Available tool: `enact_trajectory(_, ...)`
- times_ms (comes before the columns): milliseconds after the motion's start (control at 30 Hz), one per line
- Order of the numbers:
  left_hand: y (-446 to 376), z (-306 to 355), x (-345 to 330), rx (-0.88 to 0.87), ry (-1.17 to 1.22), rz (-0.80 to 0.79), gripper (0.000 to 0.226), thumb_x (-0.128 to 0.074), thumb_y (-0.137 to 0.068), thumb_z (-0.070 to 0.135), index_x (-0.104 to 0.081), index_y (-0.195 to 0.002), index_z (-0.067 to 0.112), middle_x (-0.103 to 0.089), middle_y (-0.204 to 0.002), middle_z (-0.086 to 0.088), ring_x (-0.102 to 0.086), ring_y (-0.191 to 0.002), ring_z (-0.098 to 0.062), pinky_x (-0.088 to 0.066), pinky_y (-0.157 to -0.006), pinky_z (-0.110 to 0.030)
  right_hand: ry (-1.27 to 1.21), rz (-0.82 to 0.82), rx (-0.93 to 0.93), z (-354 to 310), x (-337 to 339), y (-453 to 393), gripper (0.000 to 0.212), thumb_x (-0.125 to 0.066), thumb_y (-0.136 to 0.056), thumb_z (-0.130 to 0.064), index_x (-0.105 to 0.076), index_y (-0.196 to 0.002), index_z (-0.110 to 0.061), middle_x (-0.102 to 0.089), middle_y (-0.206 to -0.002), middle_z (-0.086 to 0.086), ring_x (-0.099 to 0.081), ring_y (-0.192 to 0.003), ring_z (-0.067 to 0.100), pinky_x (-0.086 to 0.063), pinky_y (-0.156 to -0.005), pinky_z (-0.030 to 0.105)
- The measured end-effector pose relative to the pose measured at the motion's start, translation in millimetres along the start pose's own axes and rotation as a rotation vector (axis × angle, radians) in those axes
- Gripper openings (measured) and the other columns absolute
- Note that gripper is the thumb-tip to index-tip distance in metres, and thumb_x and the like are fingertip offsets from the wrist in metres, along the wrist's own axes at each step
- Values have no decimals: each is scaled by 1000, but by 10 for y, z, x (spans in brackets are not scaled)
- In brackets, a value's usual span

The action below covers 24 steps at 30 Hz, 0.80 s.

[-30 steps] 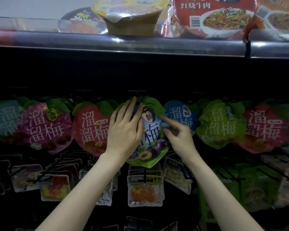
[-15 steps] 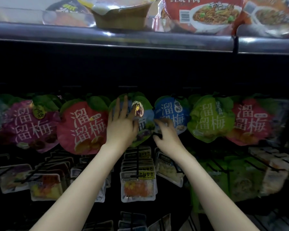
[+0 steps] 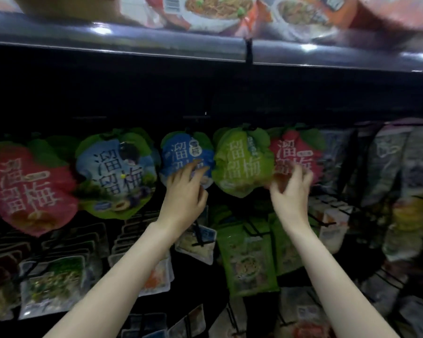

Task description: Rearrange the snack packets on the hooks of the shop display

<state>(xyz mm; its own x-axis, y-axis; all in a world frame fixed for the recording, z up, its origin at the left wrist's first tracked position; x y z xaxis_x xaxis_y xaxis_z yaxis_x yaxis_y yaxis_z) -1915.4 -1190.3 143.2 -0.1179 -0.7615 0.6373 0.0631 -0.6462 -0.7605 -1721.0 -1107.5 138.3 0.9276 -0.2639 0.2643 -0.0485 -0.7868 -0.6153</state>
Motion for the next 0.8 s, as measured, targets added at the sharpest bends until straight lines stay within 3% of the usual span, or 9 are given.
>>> enact_trajectory(100, -101, 265, -239, -38, 22, 14, 45, -54, -90, 10, -45, -134, 14, -39, -143, -10, -36, -131, -32, -29, -104, -48, 7, 155, -28, 264, 321, -318, 62, -61, -89, -13, -28, -141, -7, -17, -146, 14, -21, -137, 29, -30, -105, 34)
enact_trajectory(200, -218, 488, -476, -48, -9, 73, 49, -58, -83, 9, -48, -130, 16, -43, -139, -15, -36, -128, -37, -37, -97, -58, -59, 1, -179, 559, 454, -692, 85, -68, -85, -25, -13, -148, -9, -17, -154, 11, -19, -141, 27, -24, -112, 40)
enact_trajectory(333, -358, 828, -746, -95, -129, 117, 66, -71, -74, 10, -45, -132, 28, -30, -149, -9, -16, -135, -34, -27, -97, -67, -205, -202, -196, 751, 371, -943, 89, -76, -75, -30, -22, -143, -12, -41, -143, 11, -42, -131, 27, -37, -106, 45)
enact_trajectory(467, -456, 1083, -971, -142, -290, 110, 76, -73, -69, 13, -42, -136, 31, -19, -152, -5, -10, -137, -38, -8, -100, -63, -184, -165, -93, 729, 287, -1005, 99, -80, -71, -34, -19, -146, -17, -26, -150, 11, -34, -134, 30, -37, -106, 45)
enact_trajectory(600, -510, 1139, -1108, -84, -400, 66, 78, -75, -66, 14, -45, -137, 30, -17, -153, -6, -6, -139, -39, -3, -100, -64, -87, -179, 19, 697, 309, -1056, 90, -77, -74, -35, -25, -145, -17, -24, -147, 13, -37, -130, 33, -39, -100, 42)
enact_trajectory(667, -530, 1146, -1122, -55, -465, 60, 72, -78, -63, 15, -54, -130, 28, -23, -153, -8, -9, -138, -40, -4, -101, -65, -60, -223, 48, 735, 378, -1167, 79, -76, -75, -31, -36, -140, -15, -36, -140, 14, -44, -124, 34, -43, -99, 41)
enact_trajectory(800, -529, 1095, -1094, -27, -528, 88, 66, -80, -59, 12, -62, -121, 22, -32, -150, -11, -12, -138, -40, -6, -104, -65, 108, -270, 197, 715, 726, -1463, 47, -70, -77, -15, -57, -122, -11, -62, -115, 15, -58, -107, 32, -50, -82, 33)
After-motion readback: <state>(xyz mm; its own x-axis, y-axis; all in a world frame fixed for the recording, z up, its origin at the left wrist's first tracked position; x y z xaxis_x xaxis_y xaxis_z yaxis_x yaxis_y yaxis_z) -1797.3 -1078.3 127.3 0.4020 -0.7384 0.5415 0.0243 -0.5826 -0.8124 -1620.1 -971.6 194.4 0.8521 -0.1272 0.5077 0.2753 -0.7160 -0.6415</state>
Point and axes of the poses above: each hand's wrist, its own y-axis away from the middle knuckle, its own x-axis out of the back of the hand, z = x × y, the point moved 3 cm from there along -y, towards the middle knuckle
